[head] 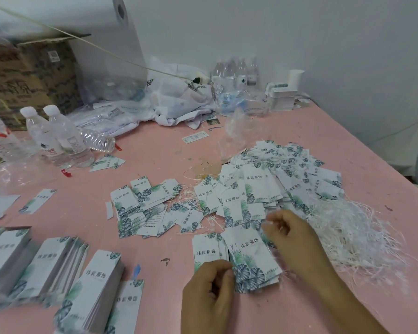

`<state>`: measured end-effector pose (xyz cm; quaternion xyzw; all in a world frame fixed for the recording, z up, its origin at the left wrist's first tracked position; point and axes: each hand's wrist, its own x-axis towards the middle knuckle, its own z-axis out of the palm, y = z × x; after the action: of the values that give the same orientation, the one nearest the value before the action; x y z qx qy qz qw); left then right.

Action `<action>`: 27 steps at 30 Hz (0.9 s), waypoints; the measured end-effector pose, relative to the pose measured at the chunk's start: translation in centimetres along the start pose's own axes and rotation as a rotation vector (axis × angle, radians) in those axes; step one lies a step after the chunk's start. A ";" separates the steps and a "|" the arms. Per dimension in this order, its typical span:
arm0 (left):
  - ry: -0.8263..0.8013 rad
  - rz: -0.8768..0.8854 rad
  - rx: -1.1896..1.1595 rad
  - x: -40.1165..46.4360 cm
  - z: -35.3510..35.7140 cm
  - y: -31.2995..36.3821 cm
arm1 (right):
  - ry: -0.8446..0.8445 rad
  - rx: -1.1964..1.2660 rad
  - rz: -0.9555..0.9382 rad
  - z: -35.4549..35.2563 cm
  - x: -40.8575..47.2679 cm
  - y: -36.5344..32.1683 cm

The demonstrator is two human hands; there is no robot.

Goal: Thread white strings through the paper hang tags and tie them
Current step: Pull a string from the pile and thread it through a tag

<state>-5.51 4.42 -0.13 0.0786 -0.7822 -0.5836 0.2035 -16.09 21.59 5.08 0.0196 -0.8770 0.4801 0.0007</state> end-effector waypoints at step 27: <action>0.069 -0.094 -0.138 -0.2 0.4 0.8 | -0.148 0.091 -0.040 -1.2 -1.7 1.1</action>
<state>-5.44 5.12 0.46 0.1211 -0.7283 -0.6418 0.2074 -14.44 23.27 4.79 0.0725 -0.8514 0.5165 -0.0554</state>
